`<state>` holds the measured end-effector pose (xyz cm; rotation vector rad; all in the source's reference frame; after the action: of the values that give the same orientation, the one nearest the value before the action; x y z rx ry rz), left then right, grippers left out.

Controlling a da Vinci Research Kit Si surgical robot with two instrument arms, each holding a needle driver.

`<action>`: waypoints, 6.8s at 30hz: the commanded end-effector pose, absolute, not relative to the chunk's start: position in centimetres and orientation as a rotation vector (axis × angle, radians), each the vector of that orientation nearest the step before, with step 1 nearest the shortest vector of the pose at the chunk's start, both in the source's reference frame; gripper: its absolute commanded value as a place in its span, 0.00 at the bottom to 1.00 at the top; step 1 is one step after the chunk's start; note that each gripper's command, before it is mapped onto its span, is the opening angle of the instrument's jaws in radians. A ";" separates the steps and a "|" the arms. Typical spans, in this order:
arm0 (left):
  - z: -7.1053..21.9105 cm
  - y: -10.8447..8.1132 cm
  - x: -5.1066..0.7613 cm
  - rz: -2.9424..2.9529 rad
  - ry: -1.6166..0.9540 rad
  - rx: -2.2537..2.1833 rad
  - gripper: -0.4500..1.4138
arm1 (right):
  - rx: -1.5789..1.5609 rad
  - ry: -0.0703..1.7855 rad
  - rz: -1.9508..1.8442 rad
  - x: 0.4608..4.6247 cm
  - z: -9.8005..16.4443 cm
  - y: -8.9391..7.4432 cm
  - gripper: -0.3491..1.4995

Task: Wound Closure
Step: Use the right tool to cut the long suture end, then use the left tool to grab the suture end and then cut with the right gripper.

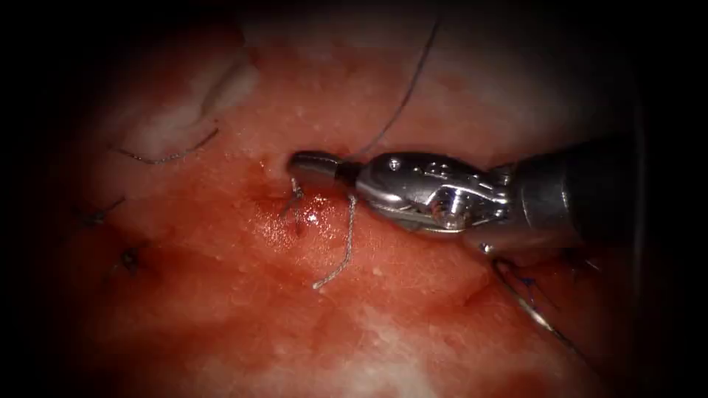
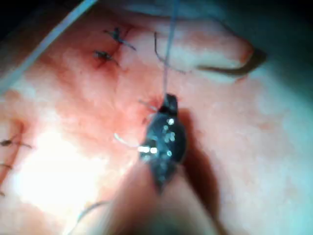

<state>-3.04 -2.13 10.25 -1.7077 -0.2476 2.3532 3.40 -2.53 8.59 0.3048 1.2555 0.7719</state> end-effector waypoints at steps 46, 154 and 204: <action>12.6 -2.0 -2.80 2.435 -0.301 -1.196 0.83 | -0.021 1.068 0.875 0.81 8.1 -1.9 0.95; 12.3 -4.5 -2.58 2.557 -0.307 -0.534 0.33 | 0.110 1.048 0.688 2.19 8.0 -2.6 0.92; 11.9 -4.1 -2.33 2.580 -0.292 -0.534 0.00 | -0.107 1.075 0.030 3.60 8.5 -3.1 0.84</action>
<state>-2.28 -4.04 11.83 -0.5339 -0.2910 2.5792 3.53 -3.09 8.42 -0.1093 1.0719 0.0331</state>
